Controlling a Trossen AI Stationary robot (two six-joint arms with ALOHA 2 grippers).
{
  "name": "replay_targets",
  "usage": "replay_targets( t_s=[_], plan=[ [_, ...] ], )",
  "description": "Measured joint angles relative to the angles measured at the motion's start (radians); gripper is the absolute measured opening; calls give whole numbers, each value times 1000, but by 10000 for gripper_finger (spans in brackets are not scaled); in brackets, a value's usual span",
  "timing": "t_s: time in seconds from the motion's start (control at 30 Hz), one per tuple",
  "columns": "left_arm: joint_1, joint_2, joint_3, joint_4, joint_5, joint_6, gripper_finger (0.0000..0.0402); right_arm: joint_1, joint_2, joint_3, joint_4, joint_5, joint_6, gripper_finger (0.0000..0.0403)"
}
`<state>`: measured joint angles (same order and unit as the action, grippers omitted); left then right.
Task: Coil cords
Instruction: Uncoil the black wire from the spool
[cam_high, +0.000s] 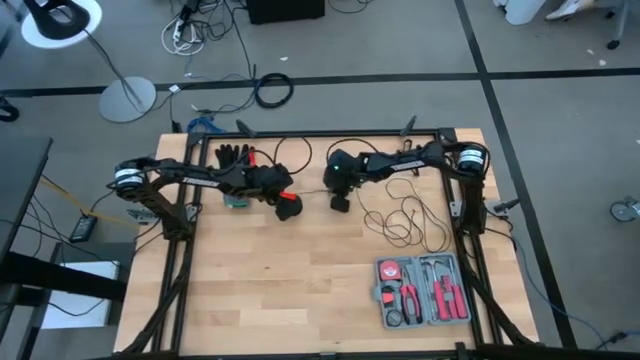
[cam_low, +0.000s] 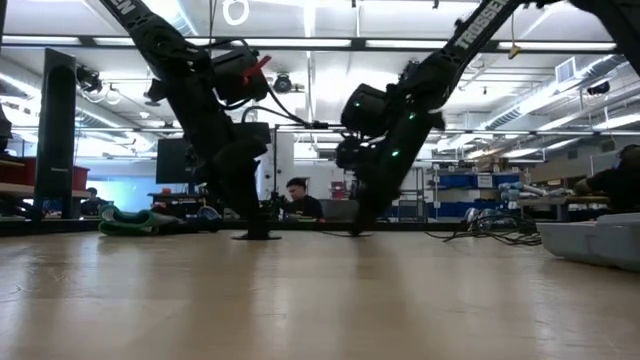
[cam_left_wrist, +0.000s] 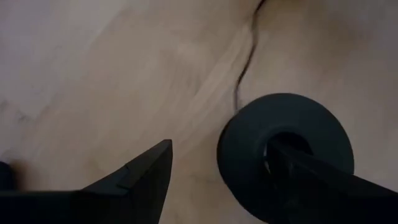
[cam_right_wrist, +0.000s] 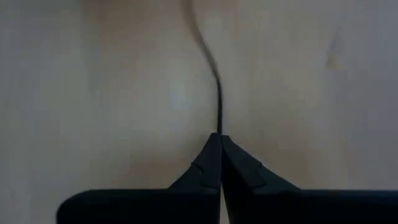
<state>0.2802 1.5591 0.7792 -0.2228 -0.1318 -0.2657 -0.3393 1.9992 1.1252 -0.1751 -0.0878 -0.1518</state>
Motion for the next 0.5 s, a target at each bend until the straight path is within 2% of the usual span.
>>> replay_targets(
  t_s=[0.07,0.3,0.4,0.5],
  plan=[
    [0,-3,0,5,-1,1,264,6,-32,0,-112,-1,19,3],
    [0,-4,0,22,-2,0,264,74,-206,-23,-720,-6,33,1],
    [0,-4,2,14,-2,0,264,99,-290,-12,-895,5,65,1],
    [0,-4,2,18,-1,0,264,125,-335,-22,-1164,41,140,1]
  ],
)
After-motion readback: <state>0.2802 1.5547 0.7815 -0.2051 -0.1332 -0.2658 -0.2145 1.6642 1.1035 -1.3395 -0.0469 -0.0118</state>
